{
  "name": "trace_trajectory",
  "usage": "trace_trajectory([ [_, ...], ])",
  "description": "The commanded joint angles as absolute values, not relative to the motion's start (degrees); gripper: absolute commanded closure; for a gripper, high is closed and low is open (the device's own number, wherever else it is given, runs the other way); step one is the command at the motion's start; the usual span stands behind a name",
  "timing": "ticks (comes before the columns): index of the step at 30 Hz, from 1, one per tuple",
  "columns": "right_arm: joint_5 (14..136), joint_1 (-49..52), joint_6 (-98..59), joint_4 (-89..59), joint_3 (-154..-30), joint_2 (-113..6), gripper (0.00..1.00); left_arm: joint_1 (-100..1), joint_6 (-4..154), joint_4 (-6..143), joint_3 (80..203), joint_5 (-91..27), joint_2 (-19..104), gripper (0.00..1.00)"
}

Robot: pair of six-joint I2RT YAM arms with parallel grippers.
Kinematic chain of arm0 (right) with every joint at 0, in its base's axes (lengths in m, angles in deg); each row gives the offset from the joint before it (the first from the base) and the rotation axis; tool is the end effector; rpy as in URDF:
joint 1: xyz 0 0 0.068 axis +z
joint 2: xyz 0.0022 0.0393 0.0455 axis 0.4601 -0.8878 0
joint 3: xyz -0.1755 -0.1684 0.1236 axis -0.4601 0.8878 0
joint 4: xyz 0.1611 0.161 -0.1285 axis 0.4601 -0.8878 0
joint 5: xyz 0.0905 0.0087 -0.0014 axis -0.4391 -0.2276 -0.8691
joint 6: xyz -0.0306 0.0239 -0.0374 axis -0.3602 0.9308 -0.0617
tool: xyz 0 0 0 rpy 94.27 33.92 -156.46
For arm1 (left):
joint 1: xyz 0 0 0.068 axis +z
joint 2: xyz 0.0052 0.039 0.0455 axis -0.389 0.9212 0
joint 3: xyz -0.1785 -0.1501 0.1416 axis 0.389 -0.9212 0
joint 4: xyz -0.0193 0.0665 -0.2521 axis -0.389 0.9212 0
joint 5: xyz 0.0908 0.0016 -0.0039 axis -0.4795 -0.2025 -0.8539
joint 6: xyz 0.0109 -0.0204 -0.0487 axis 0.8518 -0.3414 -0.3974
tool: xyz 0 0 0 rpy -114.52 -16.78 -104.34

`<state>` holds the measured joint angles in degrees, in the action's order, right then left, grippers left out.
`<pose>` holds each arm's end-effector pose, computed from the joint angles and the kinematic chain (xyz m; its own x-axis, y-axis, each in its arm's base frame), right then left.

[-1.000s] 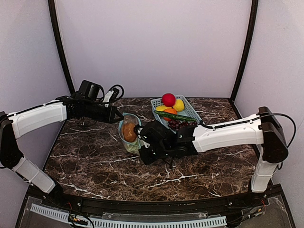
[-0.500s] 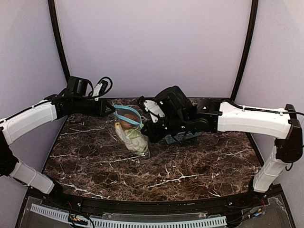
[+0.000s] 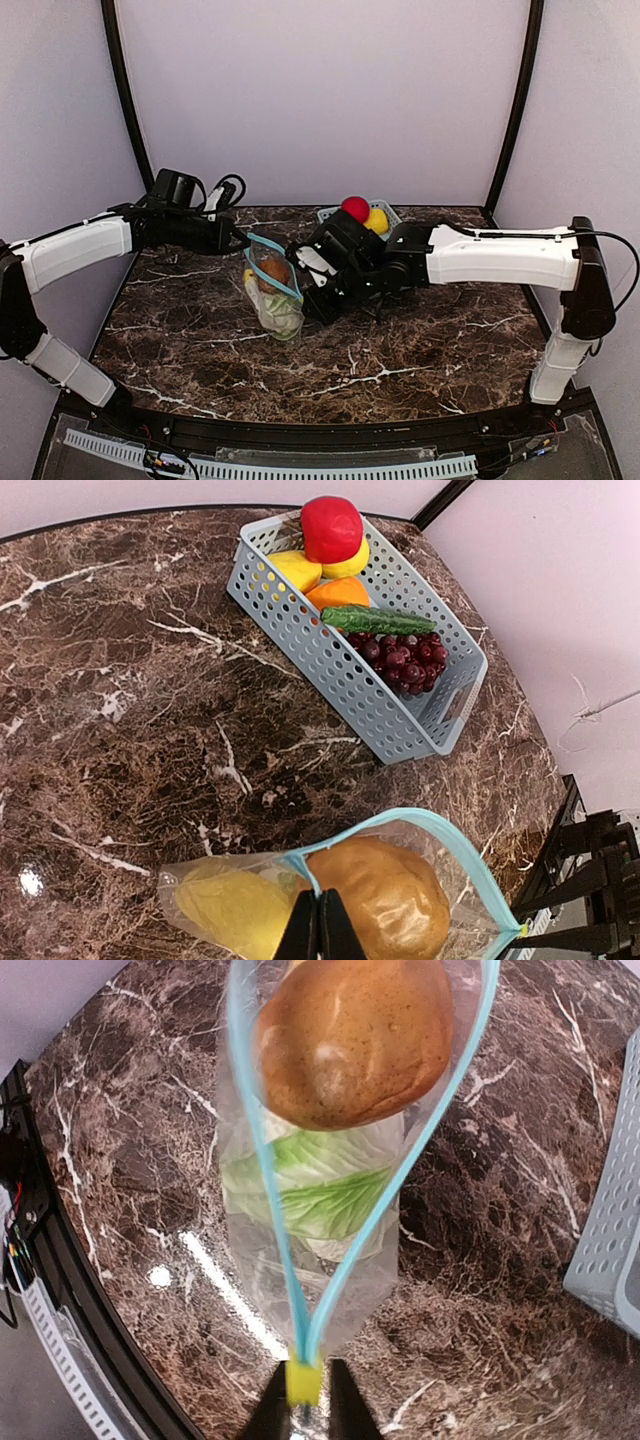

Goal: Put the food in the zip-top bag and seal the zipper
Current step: Adjust the zipper food storage bag at the center of the board, then pass from the left arm to the right

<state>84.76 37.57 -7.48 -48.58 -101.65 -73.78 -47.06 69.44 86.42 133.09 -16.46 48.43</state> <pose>0.1684 0.3578 0.2756 -0.6009 -0.5148 -0.6115 -0.7407 0.6461 0.1840 0.2852 -0.1438 0.3006 -0.6800 0.0051 -0.7332 0.5022 0.7318 -0.4607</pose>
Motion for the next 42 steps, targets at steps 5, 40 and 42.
trace_trajectory([
  [5,88.0,35.5,-5.4,-49.2,-102.9,-70.2,0.38,-46.5,68.5,84.7,132.6,-14.0,50.3,0.99],
  [40,101.0,47.8,-2.8,-20.9,-90.5,-73.9,0.62,-46.4,69.1,85.2,132.4,-16.2,50.0,0.99],
  [42,101.5,48.7,-2.7,-21.2,-92.3,-76.2,0.62,-46.5,69.0,85.1,132.5,-16.1,50.1,0.99],
])
